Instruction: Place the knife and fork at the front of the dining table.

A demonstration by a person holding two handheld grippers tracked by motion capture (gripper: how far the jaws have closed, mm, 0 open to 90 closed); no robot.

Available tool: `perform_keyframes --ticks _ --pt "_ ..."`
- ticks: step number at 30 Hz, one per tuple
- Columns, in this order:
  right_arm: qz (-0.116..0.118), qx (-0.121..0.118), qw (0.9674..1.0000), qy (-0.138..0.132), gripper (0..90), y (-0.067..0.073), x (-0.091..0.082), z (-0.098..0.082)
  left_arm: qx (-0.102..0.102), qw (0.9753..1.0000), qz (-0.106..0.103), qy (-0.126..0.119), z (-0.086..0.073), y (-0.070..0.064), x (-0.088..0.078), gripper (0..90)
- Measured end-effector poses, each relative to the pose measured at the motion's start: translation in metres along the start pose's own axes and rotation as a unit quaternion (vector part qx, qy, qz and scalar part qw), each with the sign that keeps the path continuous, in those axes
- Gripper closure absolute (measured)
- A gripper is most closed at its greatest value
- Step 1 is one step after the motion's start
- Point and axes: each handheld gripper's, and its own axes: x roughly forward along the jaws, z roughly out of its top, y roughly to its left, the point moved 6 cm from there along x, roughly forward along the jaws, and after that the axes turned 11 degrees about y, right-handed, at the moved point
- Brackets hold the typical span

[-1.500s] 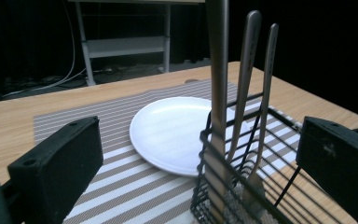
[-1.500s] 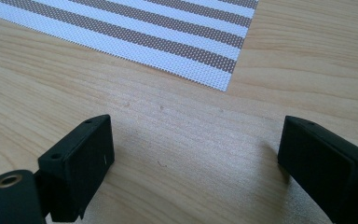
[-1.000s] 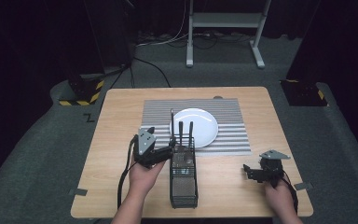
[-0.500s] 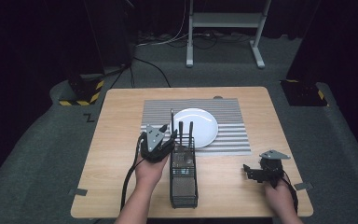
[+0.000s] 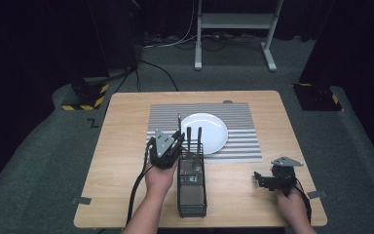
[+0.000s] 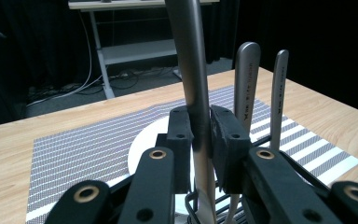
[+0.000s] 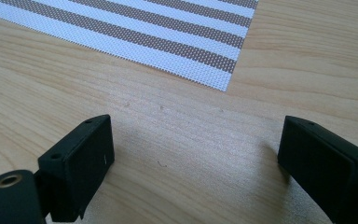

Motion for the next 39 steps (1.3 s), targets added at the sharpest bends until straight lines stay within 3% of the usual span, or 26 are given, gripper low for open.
perform_keyframes --ticks 10,15,28,33,39 --pt "0.000 0.000 1.0000 0.000 10.3 0.000 0.000 0.000 -0.033 0.9994 0.003 -0.011 -0.003 -0.004 -0.008 80.3" --pt "0.000 0.000 1.0000 0.000 10.3 0.000 0.000 0.000 -0.031 0.9993 0.016 -0.012 -0.003 -0.007 -0.011 80.8" --pt "0.000 0.000 1.0000 0.000 10.3 0.000 0.000 0.000 -0.019 0.9994 0.025 -0.012 -0.002 -0.014 -0.010 81.3" --pt "0.000 0.000 1.0000 0.000 10.3 0.000 0.000 0.000 -0.011 0.9987 0.039 -0.031 0.006 -0.014 -0.014 82.5" --pt "0.000 0.000 1.0000 0.000 10.3 0.000 0.000 0.000 -0.010 0.9981 0.035 -0.050 0.017 -0.016 -0.025 82.6"
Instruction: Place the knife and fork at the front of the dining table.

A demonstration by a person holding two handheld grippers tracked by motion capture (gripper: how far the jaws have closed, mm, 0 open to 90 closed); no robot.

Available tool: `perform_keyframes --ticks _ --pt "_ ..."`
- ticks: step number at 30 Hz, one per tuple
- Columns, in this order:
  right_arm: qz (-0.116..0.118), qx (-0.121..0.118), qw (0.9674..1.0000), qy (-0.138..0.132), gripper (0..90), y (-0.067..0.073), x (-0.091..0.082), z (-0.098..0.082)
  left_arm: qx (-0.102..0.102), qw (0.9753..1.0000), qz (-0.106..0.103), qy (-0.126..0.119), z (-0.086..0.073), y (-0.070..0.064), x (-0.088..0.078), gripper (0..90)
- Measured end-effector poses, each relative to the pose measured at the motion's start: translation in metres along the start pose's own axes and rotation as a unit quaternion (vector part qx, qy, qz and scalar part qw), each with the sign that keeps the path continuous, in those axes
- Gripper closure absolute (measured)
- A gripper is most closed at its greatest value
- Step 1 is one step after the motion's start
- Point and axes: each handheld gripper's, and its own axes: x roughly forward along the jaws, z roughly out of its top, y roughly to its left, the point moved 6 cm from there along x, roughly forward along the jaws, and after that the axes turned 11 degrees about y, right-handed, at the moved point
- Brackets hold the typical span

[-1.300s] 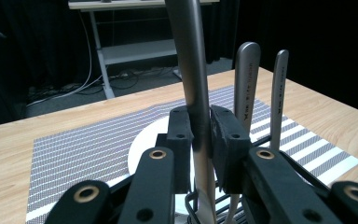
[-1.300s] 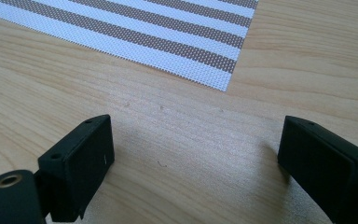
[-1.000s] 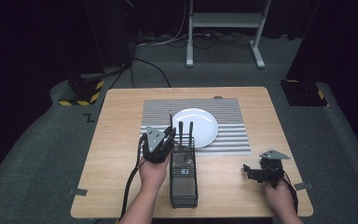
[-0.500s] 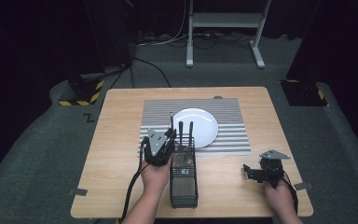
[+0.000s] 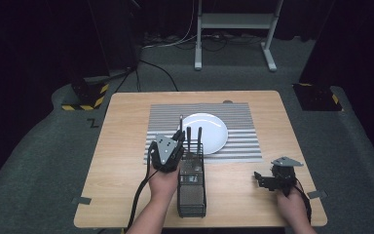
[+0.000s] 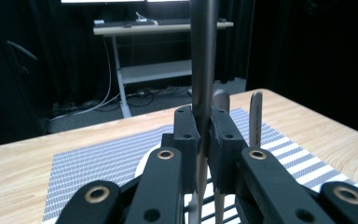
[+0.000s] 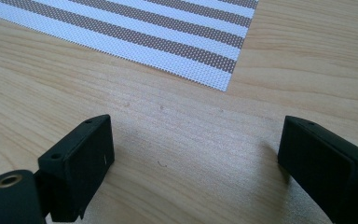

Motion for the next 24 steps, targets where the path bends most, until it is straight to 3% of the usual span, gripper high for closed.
perform_keyframes --ticks 13,16,24 --pt "0.000 0.000 1.0000 0.000 10.3 0.000 0.000 0.000 -0.005 0.9990 -0.023 -0.039 0.032 0.000 -0.034 82.7" --pt "0.000 0.000 1.0000 0.000 10.3 0.000 0.000 0.000 0.001 0.9982 -0.026 -0.054 0.048 -0.002 -0.046 82.7" --pt "0.000 0.000 1.0000 0.000 10.3 0.000 0.000 0.000 0.008 0.9961 -0.023 -0.085 0.068 0.002 -0.066 82.7"
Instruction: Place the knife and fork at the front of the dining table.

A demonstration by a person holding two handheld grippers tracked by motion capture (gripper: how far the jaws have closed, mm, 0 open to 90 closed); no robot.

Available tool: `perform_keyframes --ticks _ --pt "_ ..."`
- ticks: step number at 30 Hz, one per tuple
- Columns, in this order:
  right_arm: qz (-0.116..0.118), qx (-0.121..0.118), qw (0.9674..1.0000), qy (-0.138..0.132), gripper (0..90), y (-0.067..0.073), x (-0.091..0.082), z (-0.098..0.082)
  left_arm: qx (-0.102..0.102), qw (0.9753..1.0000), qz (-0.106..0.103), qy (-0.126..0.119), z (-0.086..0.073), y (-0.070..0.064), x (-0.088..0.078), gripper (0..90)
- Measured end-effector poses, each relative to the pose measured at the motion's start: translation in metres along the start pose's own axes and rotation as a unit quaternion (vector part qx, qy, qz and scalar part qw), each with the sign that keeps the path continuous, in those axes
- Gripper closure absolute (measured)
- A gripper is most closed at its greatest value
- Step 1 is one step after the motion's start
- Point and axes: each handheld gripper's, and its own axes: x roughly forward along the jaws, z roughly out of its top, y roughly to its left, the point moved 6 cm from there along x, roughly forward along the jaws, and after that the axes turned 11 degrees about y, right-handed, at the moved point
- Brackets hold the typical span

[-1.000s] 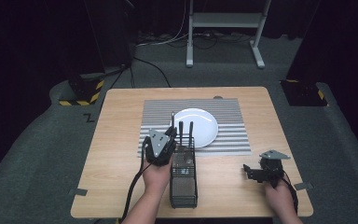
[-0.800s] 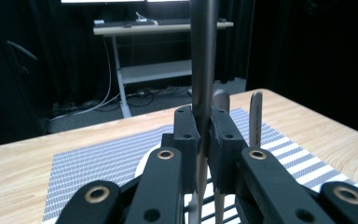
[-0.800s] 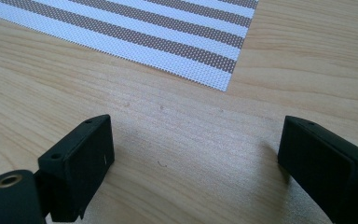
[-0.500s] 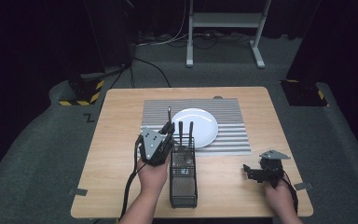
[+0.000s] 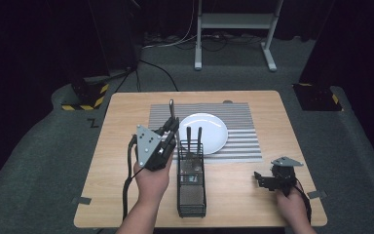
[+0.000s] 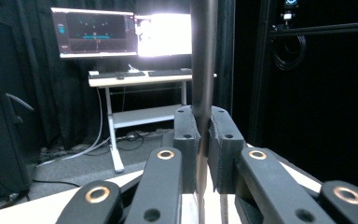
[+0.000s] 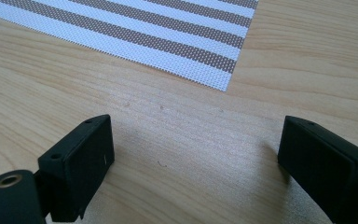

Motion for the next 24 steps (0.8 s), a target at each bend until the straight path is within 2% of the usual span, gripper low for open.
perform_keyframes --ticks 4,14,24 --pt "0.000 0.000 1.0000 0.000 10.3 0.000 0.000 0.000 0.001 1.0000 0.005 -0.002 0.000 0.005 -0.003 82.7" --pt "0.000 0.000 1.0000 0.000 10.3 0.000 0.000 0.000 -0.013 0.9997 0.017 -0.009 -0.007 0.022 -0.010 82.7" --pt "0.000 0.000 1.0000 0.000 10.3 0.000 0.000 0.000 -0.017 0.9992 0.036 -0.002 -0.018 0.039 -0.011 82.7"
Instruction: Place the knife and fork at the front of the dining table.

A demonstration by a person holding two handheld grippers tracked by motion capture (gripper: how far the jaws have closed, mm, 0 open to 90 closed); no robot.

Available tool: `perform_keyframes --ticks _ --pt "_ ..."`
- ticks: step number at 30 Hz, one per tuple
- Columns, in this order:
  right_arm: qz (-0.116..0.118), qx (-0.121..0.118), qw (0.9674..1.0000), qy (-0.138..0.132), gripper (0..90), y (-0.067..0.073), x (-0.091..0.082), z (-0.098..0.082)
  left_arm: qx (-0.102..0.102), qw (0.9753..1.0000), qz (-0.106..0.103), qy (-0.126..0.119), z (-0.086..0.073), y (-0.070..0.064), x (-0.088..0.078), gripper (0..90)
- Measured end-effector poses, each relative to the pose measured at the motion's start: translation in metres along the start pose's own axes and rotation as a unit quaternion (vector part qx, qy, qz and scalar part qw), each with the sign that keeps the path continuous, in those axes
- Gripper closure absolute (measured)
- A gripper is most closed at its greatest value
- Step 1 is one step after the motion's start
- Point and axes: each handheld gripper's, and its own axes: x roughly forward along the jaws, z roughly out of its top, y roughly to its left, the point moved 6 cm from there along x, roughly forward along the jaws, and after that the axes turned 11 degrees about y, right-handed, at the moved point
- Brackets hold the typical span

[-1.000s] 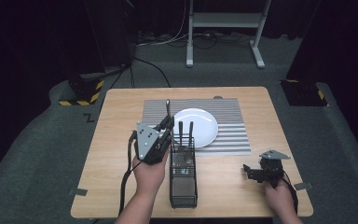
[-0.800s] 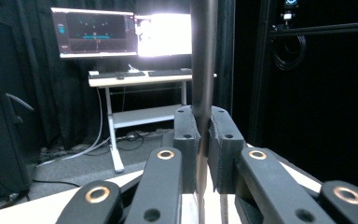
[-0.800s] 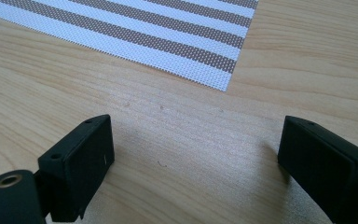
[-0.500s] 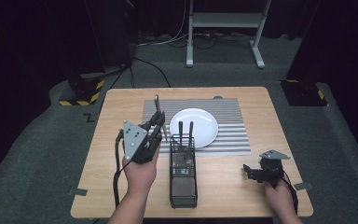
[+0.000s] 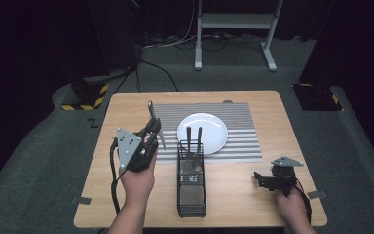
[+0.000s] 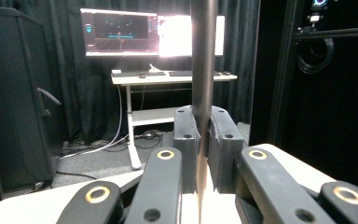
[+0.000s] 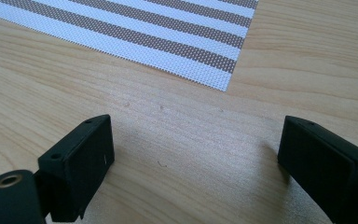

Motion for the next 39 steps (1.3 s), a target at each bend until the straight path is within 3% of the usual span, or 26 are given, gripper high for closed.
perform_keyframes --ticks 10,14,18,30,39 --pt "0.000 0.000 1.0000 0.000 10.3 0.000 0.000 0.000 -0.003 0.9995 0.022 0.020 -0.027 0.017 0.014 82.7" --pt "0.000 0.000 1.0000 0.000 10.3 0.000 0.000 0.000 -0.021 0.9986 0.022 0.043 -0.040 0.026 0.025 82.8" --pt "0.000 0.000 1.0000 0.000 10.3 0.000 0.000 0.000 -0.020 0.9973 0.030 0.063 -0.055 0.033 0.036 82.8" --pt "0.000 0.000 1.0000 0.000 10.3 0.000 0.000 0.000 -0.036 0.9949 0.043 0.083 -0.081 0.047 0.055 82.8" --pt "0.000 0.000 1.0000 0.000 10.3 0.000 0.000 0.000 -0.045 0.9908 0.051 0.117 -0.097 0.053 0.076 82.8"
